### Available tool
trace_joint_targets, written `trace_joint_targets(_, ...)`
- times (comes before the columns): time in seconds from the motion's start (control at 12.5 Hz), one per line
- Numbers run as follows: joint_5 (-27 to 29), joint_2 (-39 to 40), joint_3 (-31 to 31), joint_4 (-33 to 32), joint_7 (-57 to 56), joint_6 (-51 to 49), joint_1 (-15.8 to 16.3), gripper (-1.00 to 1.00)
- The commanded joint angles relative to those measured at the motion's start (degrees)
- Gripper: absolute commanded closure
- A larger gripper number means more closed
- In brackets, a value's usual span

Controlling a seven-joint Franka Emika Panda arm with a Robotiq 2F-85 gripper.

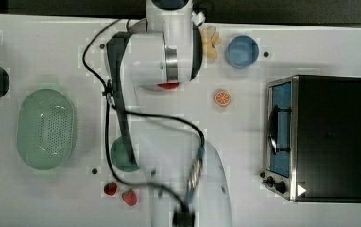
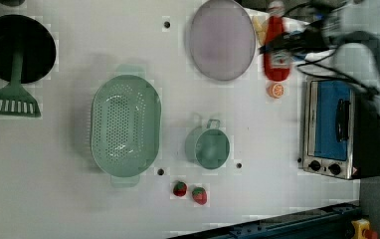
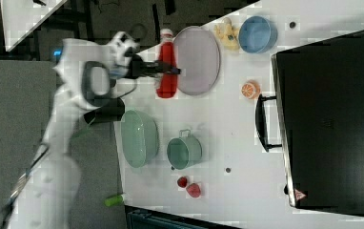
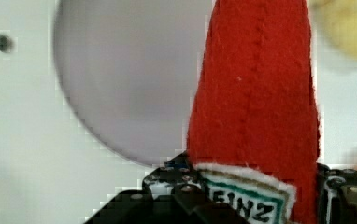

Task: Pick ketchup from plate and place it on table.

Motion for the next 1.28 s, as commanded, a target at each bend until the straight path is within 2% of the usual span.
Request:
trace_joint_targets(0.08,-0.1,-9.6,-1.1,-3.4,-0.1,-2.1,-3.6,-0.15)
trace_joint_targets(0.4,-0.1,-18.9,-1.2,-15.1,-0.1,-2.0,-5.9,-0.15)
trace_joint_targets(0.72,-0.1,-24.6,-2.1,-28.2,0.4,-0.5,-7.1,-0.15)
trace_joint_targets(1.28,0.1,-23.2,-2.7,-47.7,4.4,25.9,-7.2,-0.15)
